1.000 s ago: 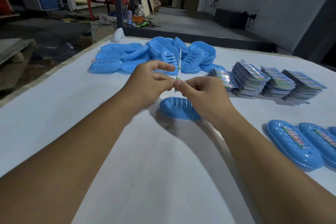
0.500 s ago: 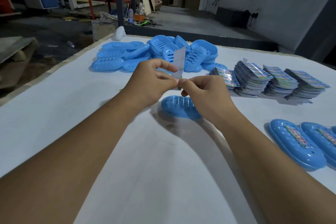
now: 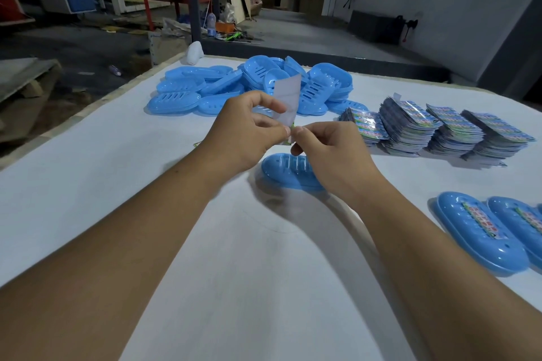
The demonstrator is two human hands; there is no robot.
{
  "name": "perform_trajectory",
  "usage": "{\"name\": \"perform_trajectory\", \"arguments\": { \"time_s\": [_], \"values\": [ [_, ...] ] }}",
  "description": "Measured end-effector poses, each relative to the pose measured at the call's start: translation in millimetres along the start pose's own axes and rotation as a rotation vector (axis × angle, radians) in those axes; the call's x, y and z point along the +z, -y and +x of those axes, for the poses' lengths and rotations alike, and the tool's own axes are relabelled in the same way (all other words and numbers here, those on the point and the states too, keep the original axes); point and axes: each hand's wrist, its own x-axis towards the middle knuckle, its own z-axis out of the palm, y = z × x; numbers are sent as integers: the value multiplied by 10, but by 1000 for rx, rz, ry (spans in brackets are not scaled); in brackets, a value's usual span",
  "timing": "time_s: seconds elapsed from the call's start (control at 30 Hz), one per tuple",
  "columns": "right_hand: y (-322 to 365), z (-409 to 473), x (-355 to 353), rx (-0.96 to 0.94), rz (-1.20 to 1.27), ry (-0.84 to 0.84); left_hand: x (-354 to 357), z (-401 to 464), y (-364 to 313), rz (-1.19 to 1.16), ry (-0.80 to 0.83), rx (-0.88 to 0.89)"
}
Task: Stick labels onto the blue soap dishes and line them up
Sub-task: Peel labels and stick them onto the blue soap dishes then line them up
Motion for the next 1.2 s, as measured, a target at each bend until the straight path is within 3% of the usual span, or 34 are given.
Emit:
{"name": "perform_trajectory", "arguments": {
  "time_s": [0.27, 0.73, 1.0, 1.2],
  "values": [
    [-18, 26, -33, 42, -14, -28, -12, 17, 0, 35, -71, -74],
    [-55, 72, -108, 159, -22, -56, -158, 147, 89, 75, -198, -373],
    [-76, 90, -150, 307, 23, -81, -348, 150, 86, 463, -107, -336],
    [-39, 75, -127, 315, 44, -87, -450, 111, 110, 823, -46, -388]
  ]
}}
